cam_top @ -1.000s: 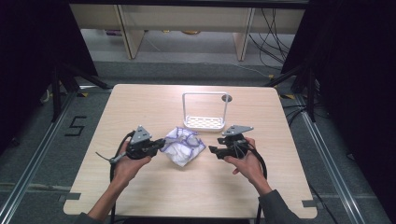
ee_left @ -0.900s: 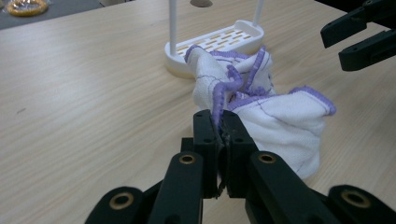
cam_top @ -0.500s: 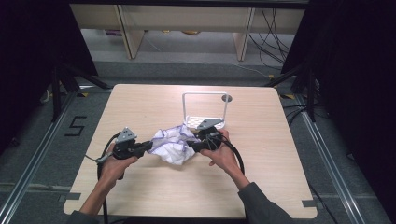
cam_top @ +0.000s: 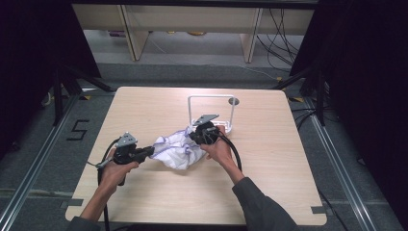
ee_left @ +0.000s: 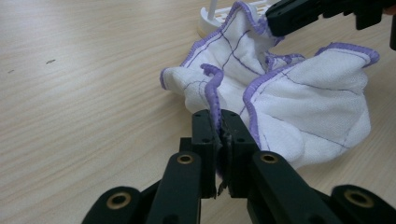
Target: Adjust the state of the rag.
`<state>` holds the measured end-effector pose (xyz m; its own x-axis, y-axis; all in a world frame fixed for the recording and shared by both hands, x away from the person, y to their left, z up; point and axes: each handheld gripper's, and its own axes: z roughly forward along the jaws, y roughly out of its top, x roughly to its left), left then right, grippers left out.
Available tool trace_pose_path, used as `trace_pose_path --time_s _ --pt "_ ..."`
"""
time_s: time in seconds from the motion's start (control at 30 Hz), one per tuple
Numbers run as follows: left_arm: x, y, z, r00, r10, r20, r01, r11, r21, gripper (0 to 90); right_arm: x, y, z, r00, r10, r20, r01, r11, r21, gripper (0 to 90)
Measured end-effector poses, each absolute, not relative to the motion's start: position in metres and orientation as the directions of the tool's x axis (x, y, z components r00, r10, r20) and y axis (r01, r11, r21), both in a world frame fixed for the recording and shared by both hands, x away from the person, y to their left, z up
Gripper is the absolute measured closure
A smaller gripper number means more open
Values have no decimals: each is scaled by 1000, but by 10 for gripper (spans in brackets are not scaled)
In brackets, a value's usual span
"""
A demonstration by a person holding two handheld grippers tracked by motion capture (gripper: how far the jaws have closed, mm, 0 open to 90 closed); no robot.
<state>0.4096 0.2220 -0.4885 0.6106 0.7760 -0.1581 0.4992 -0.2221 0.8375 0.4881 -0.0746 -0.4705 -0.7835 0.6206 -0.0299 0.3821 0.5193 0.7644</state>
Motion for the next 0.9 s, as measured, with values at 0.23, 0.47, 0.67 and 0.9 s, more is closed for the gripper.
trace_pose_path --time_s 0.23,0.47,0.67,0.9 --pt "408 222 -488 623 760 -185 504 -209 838 852 456 -124 -431 -778 628 -13 358 460 813 886" --pt "405 197 -481 683 678 -273 514 -181 839 856 417 -178 -407 -794 607 29 384 464 798 887" --pt "427 170 -492 695 706 -139 511 -347 786 844 411 -214 -421 -741 671 16 439 467 768 886" --pt "437 160 -513 677 729 -101 545 -404 734 631 446 -219 -480 -652 757 34 554 445 704 860"
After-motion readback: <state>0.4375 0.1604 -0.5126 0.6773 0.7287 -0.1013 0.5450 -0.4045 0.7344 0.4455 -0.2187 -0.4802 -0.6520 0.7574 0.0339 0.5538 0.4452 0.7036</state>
